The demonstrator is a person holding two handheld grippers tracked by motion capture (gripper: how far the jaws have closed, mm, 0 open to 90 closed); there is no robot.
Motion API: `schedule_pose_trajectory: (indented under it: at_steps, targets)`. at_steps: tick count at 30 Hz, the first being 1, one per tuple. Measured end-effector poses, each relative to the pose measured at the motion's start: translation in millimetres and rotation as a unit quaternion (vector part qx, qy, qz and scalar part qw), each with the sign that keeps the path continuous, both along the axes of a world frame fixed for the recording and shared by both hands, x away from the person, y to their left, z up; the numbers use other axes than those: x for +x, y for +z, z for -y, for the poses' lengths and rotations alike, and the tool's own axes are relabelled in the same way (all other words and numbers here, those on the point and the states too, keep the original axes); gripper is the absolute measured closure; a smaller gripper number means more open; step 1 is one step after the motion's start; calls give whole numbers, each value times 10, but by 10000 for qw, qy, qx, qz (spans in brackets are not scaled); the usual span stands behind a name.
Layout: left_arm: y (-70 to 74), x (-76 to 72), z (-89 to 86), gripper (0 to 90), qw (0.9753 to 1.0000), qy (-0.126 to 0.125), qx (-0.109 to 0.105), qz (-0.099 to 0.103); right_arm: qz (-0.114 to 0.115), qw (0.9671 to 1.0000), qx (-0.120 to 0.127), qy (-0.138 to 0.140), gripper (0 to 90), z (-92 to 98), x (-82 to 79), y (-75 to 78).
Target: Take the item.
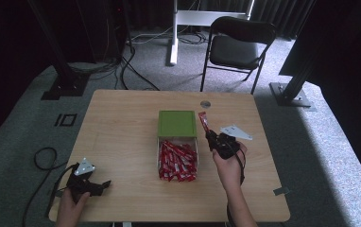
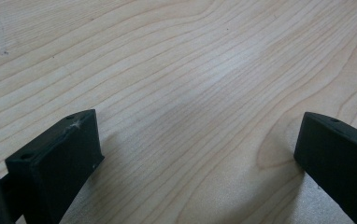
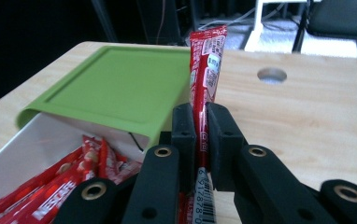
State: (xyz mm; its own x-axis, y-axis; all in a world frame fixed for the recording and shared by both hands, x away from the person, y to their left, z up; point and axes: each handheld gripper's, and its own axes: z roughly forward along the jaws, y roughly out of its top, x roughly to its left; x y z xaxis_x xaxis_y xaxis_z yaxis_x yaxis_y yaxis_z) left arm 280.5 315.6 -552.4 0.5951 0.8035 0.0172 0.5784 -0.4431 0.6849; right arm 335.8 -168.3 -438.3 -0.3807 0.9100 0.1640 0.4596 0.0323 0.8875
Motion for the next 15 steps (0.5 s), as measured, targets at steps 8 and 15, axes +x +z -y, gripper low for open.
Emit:
schedule_pose_trajectory:
  at_steps: [8,15]
  targets:
    - [1,0,-1,15,10000,-4,2,-3,-337,9983,156,-442,823,5,110,-386]
    - [0,-1,0,15,10000,1,-2,-3,-685,9952,180,-680,823,-28,180,-704]
